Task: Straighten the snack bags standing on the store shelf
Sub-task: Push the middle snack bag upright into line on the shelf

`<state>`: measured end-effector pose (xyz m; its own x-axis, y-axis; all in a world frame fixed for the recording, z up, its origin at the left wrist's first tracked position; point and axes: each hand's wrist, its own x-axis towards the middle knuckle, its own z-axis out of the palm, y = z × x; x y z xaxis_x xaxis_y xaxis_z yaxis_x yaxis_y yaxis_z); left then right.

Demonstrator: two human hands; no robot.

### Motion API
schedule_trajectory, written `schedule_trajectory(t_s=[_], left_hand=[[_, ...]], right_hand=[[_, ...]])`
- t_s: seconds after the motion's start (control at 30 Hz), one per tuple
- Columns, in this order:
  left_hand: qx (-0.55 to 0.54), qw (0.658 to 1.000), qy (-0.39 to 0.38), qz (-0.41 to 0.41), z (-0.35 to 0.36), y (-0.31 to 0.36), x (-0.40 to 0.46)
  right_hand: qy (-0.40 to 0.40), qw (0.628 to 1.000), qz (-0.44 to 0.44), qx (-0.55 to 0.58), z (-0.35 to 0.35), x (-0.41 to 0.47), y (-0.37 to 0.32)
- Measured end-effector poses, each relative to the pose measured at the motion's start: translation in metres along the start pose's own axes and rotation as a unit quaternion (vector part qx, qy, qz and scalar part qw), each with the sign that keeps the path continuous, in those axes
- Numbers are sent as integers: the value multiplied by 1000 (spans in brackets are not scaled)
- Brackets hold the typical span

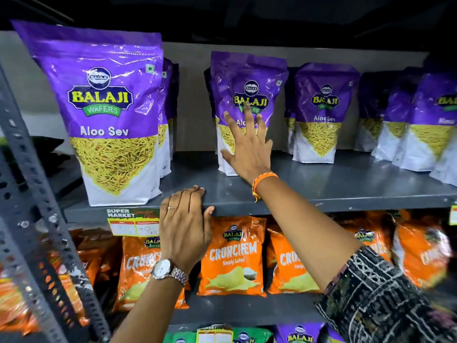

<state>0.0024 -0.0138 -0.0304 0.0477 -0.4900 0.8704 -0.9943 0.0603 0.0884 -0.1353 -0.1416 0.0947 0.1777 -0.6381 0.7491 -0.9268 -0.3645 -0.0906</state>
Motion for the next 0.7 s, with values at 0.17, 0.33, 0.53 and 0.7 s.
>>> schedule_trajectory(t_s=[0.17, 0.33, 0.53, 0.7], left_hand=[[1, 1000, -16, -1, -5, -1, 1], [8, 999, -35, -3, -8, 0, 1], [20, 998, -57, -14, -10, 1, 0], [21, 998, -63, -23, -13, 4, 0]], right_hand=[[18, 1000, 1, -11, -21, -22, -4], [30, 999, 6, -16, -42, -45, -8], [50, 999, 1, -8, -68, -73, -12], [66, 998, -8, 9, -91, -95, -13]])
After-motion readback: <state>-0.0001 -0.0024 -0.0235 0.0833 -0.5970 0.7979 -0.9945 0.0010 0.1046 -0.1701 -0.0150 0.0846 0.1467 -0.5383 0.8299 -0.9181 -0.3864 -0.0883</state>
